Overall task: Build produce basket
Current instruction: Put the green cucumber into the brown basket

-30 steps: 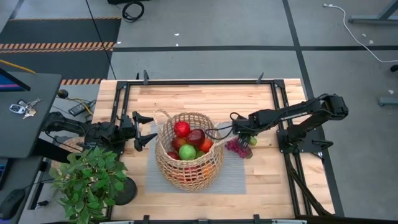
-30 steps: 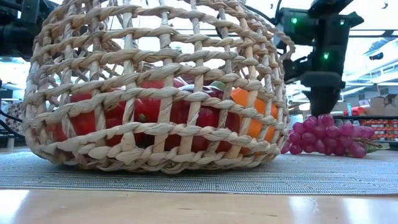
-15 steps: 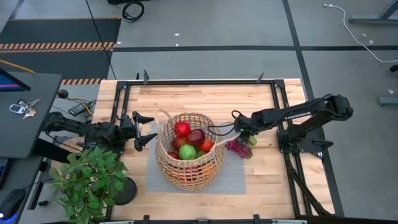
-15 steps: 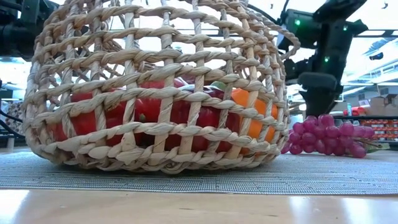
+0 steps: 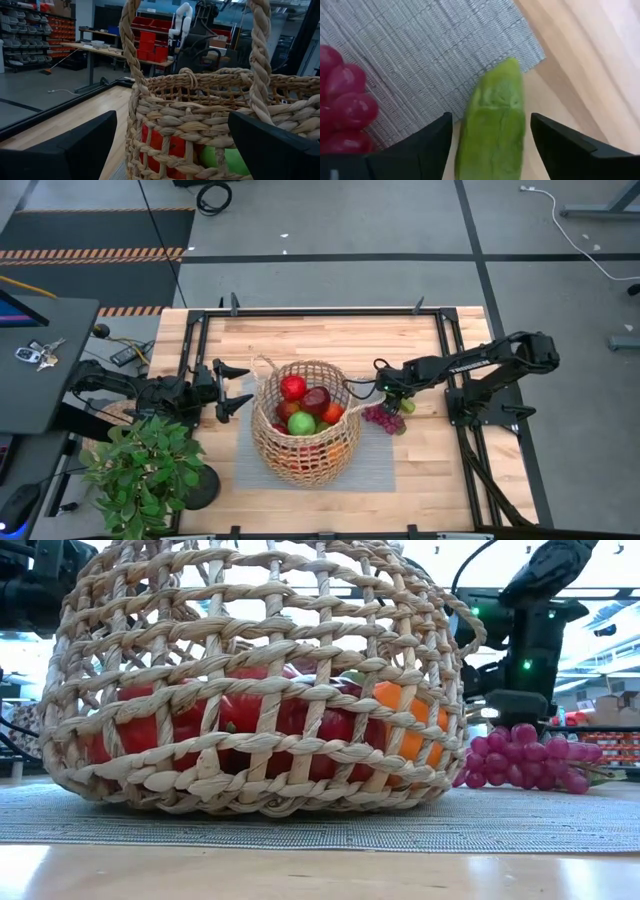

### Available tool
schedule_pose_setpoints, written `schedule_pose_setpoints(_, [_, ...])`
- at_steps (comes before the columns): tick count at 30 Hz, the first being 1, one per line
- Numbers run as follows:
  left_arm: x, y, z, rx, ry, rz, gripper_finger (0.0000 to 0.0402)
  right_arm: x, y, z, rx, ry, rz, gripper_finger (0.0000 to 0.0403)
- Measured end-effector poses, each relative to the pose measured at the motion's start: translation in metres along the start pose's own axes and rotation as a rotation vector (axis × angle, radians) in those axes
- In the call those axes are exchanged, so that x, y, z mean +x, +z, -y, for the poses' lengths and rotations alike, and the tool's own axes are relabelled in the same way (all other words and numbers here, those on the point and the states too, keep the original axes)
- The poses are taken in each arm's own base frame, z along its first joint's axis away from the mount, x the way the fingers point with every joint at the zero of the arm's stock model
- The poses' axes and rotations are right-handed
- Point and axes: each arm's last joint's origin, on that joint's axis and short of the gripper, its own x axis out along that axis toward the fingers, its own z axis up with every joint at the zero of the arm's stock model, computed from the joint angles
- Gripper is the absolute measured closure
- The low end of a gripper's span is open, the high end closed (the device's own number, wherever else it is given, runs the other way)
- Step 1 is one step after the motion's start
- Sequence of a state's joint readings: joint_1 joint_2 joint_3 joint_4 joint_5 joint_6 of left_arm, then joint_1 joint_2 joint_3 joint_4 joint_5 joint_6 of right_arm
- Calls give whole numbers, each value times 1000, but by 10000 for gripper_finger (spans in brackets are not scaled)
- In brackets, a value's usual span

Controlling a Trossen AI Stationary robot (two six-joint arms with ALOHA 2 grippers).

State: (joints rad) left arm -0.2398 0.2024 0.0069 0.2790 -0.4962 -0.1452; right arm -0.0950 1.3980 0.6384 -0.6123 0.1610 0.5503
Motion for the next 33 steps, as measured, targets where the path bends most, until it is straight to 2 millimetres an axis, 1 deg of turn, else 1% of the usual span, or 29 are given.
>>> schedule_pose_setpoints(4, [0,0,0,0,1,0,12,4,0,-1,-9,6,-22,158])
schedule_pose_setpoints(8, [0,0,0,0,0,-1,12,3,-2,0,-10,-4,-40,209])
schedule_pose_setpoints(11, [0,0,0,0,0,0,12,-1,-4,2,-6,-2,-50,242])
schedule_pose_setpoints(14, [0,0,0,0,0,0,12,-11,-3,3,6,-4,-54,252])
schedule_pose_setpoints(18, [0,0,0,0,0,0,12,-38,7,3,12,-2,-19,242])
schedule_pose_setpoints(21, [0,0,0,0,1,0,12,-65,16,4,21,-27,53,233])
schedule_pose_setpoints(25, [0,0,0,1,1,0,12,-100,26,8,53,-63,186,232])
schedule_pose_setpoints(30, [0,0,0,0,1,0,12,-143,32,16,100,-83,339,231])
schedule_pose_setpoints(33, [0,0,0,0,0,0,12,-175,36,20,105,-69,462,230])
